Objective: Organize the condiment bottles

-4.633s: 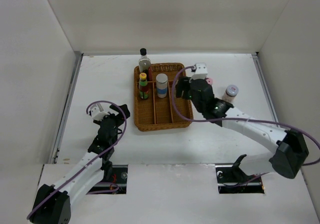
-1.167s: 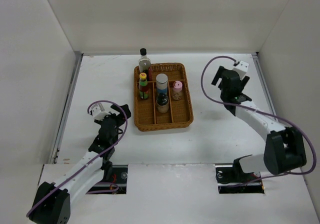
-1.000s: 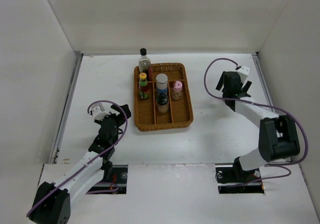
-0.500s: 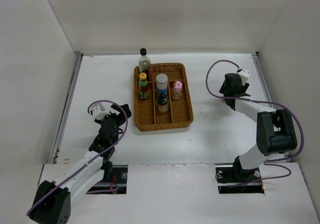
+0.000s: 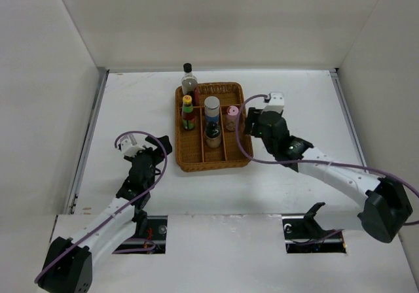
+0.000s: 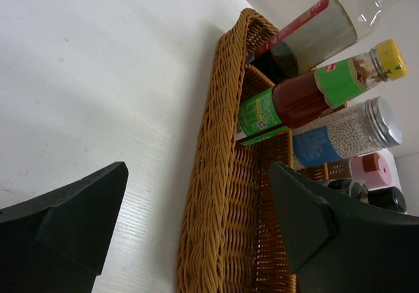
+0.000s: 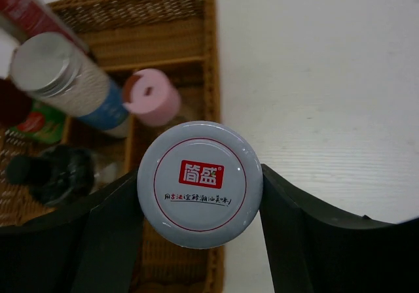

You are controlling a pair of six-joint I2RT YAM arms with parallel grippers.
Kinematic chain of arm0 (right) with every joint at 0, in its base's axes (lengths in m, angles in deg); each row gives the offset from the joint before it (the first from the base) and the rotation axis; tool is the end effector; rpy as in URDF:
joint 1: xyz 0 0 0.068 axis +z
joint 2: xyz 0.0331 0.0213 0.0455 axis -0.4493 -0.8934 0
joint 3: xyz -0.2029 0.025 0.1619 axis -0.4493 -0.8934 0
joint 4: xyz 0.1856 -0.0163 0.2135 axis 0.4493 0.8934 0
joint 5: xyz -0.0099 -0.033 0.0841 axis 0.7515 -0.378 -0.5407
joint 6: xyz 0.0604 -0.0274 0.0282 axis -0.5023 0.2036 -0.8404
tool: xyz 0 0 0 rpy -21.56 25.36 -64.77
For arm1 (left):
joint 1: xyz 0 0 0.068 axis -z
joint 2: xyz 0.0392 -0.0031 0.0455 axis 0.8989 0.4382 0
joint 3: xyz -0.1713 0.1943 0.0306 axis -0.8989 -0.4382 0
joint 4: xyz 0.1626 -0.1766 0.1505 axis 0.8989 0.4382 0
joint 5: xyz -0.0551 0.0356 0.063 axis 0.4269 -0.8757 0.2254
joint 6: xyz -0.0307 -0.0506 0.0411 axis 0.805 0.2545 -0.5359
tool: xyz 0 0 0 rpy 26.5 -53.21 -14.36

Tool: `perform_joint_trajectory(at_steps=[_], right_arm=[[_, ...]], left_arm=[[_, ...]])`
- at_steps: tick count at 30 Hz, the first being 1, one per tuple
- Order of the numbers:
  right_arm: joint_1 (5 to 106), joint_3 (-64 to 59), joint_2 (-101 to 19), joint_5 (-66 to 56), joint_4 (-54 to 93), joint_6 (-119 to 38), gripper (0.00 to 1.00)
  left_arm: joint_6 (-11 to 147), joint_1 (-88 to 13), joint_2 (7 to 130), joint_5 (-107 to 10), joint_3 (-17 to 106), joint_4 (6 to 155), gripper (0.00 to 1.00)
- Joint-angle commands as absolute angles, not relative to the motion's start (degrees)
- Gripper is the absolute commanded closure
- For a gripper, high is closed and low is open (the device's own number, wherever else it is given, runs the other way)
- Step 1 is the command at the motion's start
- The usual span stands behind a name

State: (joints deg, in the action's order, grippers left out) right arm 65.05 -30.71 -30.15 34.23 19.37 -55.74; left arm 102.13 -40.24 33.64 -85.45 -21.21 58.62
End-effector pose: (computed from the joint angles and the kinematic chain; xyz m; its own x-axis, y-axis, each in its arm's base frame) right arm 0.2708 0.1743 0.2542 -0.3391 0.1352 -0.9310 -0.0236 0.9881 0.1521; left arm 0.2025 -0.0579 0.1530 -0.0570 -0.6643 -0.7452 -0.1755 0.7415 -0.6476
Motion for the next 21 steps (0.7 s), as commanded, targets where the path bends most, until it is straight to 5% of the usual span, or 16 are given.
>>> perform_joint_trajectory(at_steps=[1, 12, 18, 21], right_arm=[[70.05, -25.33, -33.40, 33.98, 14.53, -55.52, 0.40], [74.55, -22.42, -47.29, 36.61, 11.45, -55.87, 0.36], [75.52, -22.77, -48.18, 38.19, 11.72, -56.75, 0.05], [75.87, -22.86, -43.98, 38.37, 12.16, -56.49, 0.00]], left_arm=[[102.47, -40.50, 34.06, -83.96, -20.90, 56.41, 0.10], [102.29, -42.17, 37.22, -81.68, -19.93, 57.12, 0.00], [102.29, -42.96, 37.84, -81.94, -19.32, 59.14, 0.00], [102.29, -43.14, 38.45, -81.94, -18.53, 60.89, 0.00]])
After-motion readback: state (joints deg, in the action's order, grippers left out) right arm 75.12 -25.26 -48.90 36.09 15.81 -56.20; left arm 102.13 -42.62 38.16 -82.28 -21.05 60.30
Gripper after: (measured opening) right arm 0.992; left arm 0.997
